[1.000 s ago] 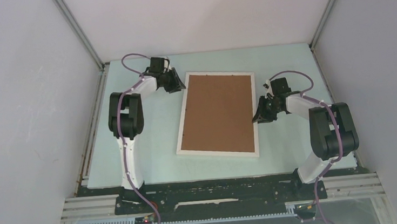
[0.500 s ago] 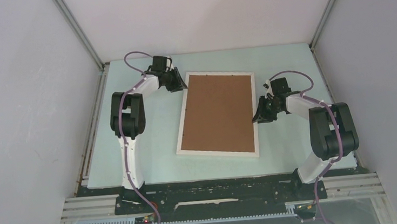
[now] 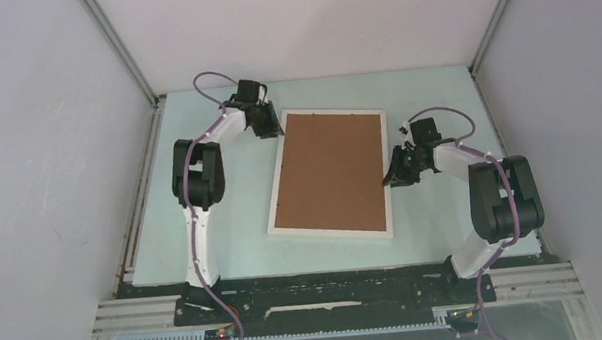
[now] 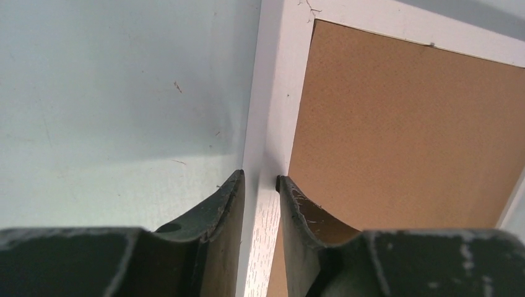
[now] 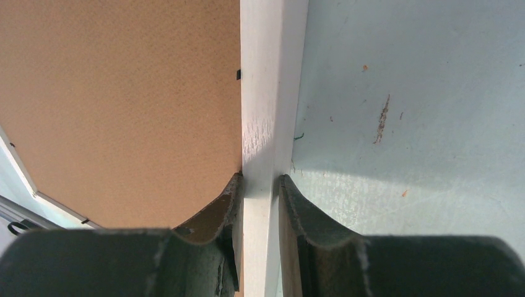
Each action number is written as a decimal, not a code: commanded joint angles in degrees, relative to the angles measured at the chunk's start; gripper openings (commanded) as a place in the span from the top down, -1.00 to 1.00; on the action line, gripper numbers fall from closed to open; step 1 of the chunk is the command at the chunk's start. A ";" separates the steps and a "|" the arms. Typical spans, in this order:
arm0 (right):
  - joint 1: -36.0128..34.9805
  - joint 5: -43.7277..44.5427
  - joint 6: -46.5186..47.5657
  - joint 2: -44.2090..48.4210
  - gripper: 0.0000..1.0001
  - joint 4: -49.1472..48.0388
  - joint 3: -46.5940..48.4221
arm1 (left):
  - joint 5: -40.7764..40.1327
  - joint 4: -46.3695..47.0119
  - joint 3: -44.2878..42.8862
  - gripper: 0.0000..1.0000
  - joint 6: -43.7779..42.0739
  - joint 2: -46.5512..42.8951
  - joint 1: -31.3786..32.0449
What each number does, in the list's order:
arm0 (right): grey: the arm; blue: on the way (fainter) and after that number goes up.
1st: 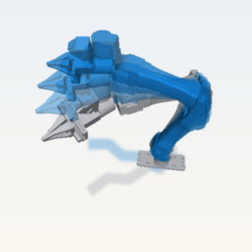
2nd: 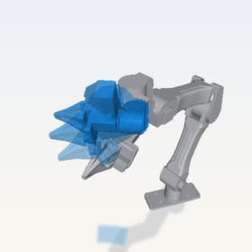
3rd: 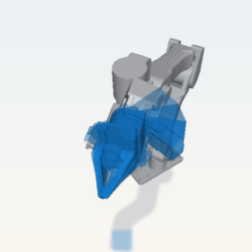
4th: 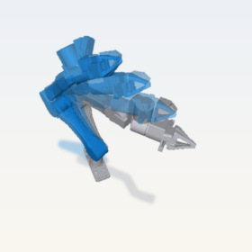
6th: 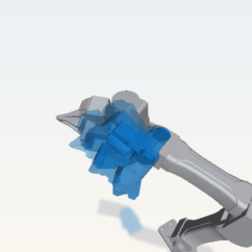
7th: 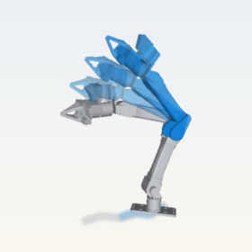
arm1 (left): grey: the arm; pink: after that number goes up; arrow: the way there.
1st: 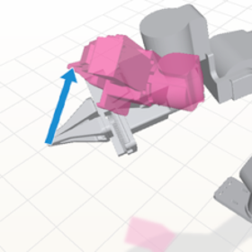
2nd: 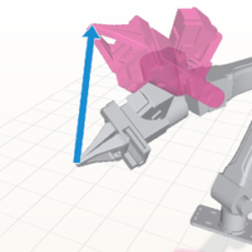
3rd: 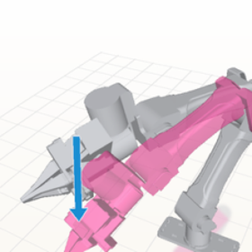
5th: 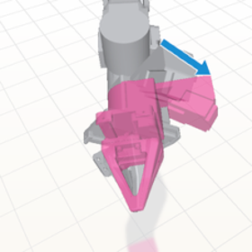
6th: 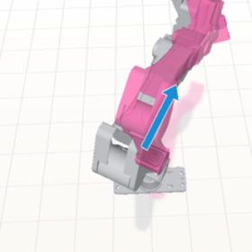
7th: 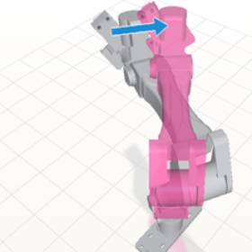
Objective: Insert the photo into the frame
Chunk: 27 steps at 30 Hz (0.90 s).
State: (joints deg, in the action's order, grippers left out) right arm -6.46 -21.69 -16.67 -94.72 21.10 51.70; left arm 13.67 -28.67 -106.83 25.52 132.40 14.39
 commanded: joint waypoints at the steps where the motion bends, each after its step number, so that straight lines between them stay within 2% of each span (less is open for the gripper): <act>1: -1.54 -1.25 1.03 0.32 0.99 -3.99 0.83 | -1.40 -10.42 -4.48 0.29 -1.51 3.12 3.33; 3: -1.62 -1.41 1.02 0.40 0.99 -4.12 0.85 | -0.36 -10.13 -5.27 0.14 -1.44 3.66 3.50; 5: -1.63 -1.53 1.02 0.54 0.99 -4.01 0.86 | -0.37 -10.62 -6.97 0.08 -1.35 4.55 3.62; 11: -1.73 -1.35 1.11 1.06 1.00 -3.87 0.86 | -0.70 -15.81 -14.81 0.07 -2.15 8.38 5.20; 15: -1.73 -1.42 1.11 1.27 1.00 -3.92 0.86 | -0.62 -17.39 -16.12 0.07 -3.64 9.03 6.54; 27: -1.87 -2.04 0.76 1.34 1.00 -4.40 0.81 | -9.35 -26.14 -23.51 -0.03 -11.31 11.43 10.85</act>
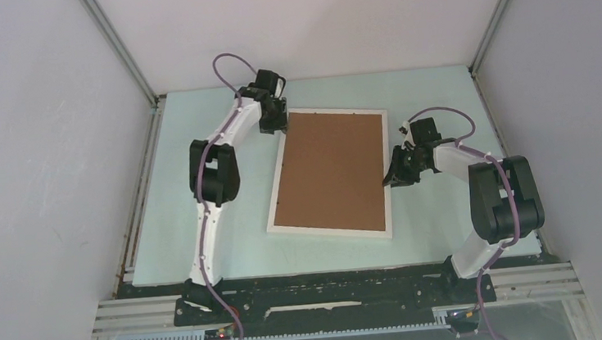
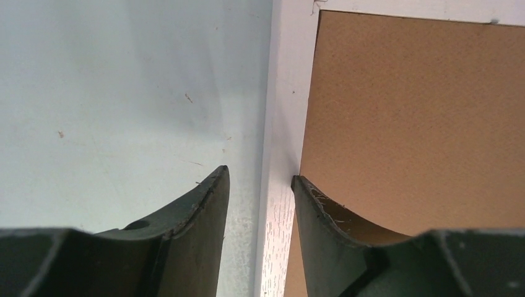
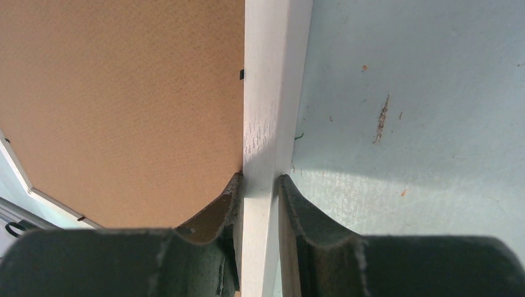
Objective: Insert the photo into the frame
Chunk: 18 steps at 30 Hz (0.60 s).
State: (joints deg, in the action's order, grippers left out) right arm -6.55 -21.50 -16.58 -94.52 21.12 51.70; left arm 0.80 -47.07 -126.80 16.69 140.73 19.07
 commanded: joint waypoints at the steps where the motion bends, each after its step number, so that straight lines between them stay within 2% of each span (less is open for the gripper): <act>1: -1.82 -2.23 0.63 1.22 1.00 -4.43 0.82 | 2.94 -8.82 -5.32 -0.03 -2.57 3.84 6.34; 5: -2.01 -2.15 0.82 1.48 1.00 -4.10 0.86 | -0.50 -12.96 -10.82 -0.08 -4.96 6.53 7.99; 12: -2.51 -2.25 0.80 1.65 1.00 -4.24 0.86 | -0.08 -12.44 -15.10 -0.17 -8.25 8.53 8.92; 18: -2.62 -2.03 0.85 1.99 1.00 -4.30 0.86 | 0.14 -11.18 -15.42 -0.24 -12.43 8.58 9.67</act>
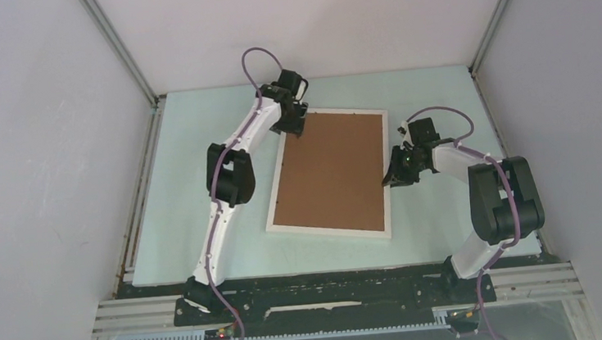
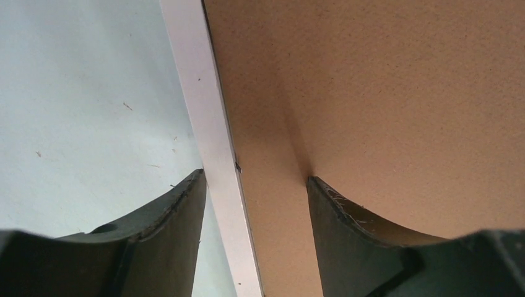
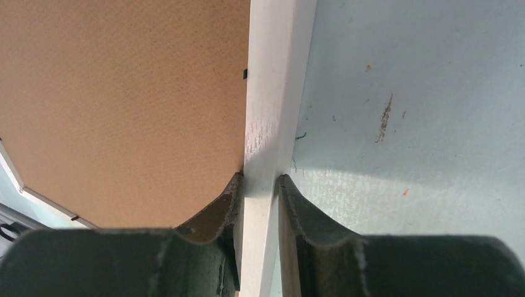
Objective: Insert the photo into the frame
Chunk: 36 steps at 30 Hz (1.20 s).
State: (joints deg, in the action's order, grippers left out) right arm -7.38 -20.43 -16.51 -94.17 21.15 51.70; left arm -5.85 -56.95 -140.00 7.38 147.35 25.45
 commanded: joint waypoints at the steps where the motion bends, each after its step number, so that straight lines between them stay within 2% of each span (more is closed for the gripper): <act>1: -1.83 -3.13 0.78 1.56 1.00 -4.29 0.86 | 6.13 -0.81 -1.50 -0.23 -3.31 1.51 3.28; 4: -1.87 -3.11 0.85 1.25 1.00 -4.01 0.86 | 4.12 -0.15 1.71 -0.32 -3.44 -1.92 2.82; 7: -1.73 -4.22 0.25 0.67 1.00 -4.47 0.85 | 5.36 4.09 9.84 -0.43 -3.04 -9.85 1.94; 10: -1.62 -4.54 -0.16 0.27 1.00 -4.59 0.83 | 11.83 9.78 19.16 -0.52 0.60 -18.20 -0.88; 13: -1.72 -4.88 -0.14 0.21 0.99 -4.54 0.86 | 19.49 19.50 31.09 -0.56 7.57 -24.14 -5.63; 15: -1.81 -4.96 -0.19 0.15 0.99 -4.45 0.86 | 24.32 24.97 35.90 -0.54 12.11 -25.37 -8.97; 17: -1.93 -5.06 -0.18 0.07 0.99 -4.29 0.86 | 26.59 28.80 38.12 -0.43 14.87 -25.17 -11.03; 20: -1.94 -5.25 -0.14 0.11 0.99 -4.25 0.86 | 23.20 28.55 36.45 -0.39 13.52 -23.23 -11.91; 23: -1.98 -5.09 -0.06 0.25 0.99 -4.23 0.86 | 21.52 25.23 30.18 -0.42 12.39 -18.86 -11.98; 26: -1.94 -5.32 0.05 0.20 0.99 -4.36 0.85 | 21.59 23.49 24.96 -0.29 12.60 -14.96 -11.91; 36: -1.94 -5.98 0.08 0.23 0.99 -4.54 0.81 | 22.28 23.62 25.25 -0.11 12.65 -12.66 -11.81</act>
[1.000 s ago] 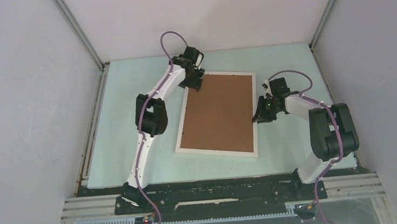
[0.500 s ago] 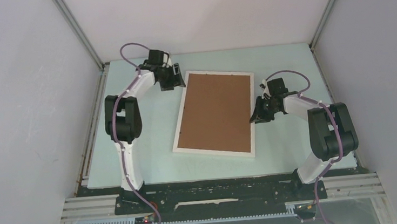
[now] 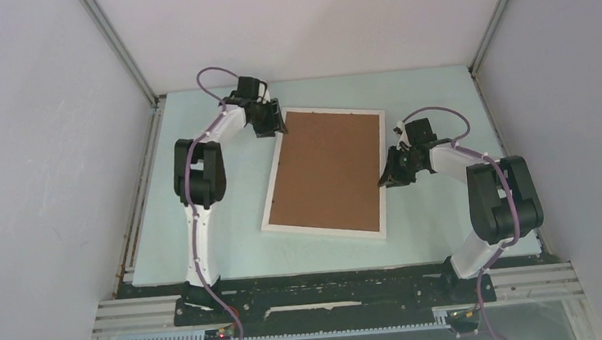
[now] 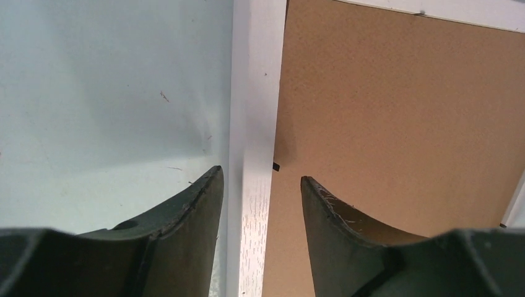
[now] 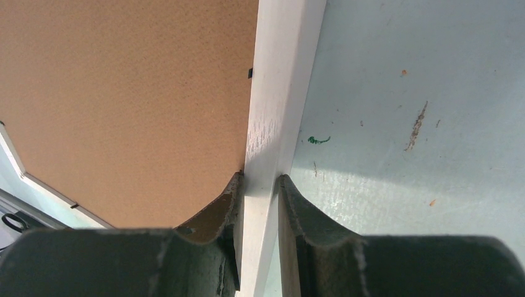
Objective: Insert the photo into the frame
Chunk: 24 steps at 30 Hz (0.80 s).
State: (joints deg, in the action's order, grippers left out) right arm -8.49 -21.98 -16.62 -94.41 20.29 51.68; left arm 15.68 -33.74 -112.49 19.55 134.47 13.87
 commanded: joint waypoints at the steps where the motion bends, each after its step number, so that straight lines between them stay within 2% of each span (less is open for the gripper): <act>1: -0.85 -4.41 0.23 0.47 1.00 -3.61 0.87 | 0.63 0.60 -1.94 -0.11 0.48 0.14 -0.24; 3: -0.85 -4.22 0.35 0.60 0.99 -3.34 0.87 | 1.11 2.17 -0.74 -0.11 0.58 -0.43 -0.32; 7: -0.84 -4.26 0.45 0.62 1.00 -3.31 0.86 | 4.48 6.02 2.57 -0.25 2.60 -1.65 -1.61; 14: -0.92 -4.55 0.45 0.41 1.00 -3.35 0.88 | 7.07 10.97 8.34 -0.17 4.75 -3.84 -3.32; 16: -1.00 -4.47 0.52 0.44 1.00 -3.33 0.87 | 8.98 14.90 11.12 -0.14 6.61 -4.75 -4.22; 18: -1.00 -4.48 0.60 0.42 1.00 -3.18 0.88 | 10.81 18.55 13.84 -0.19 8.57 -5.62 -5.07; 24: -1.18 -4.46 0.67 0.52 1.00 -3.15 0.88 | 12.15 21.15 16.35 -0.23 9.58 -6.32 -5.86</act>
State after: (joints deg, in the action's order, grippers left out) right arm -8.62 -22.39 -16.58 -94.43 20.32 51.68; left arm 26.15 -16.23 -98.30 27.40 131.24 8.73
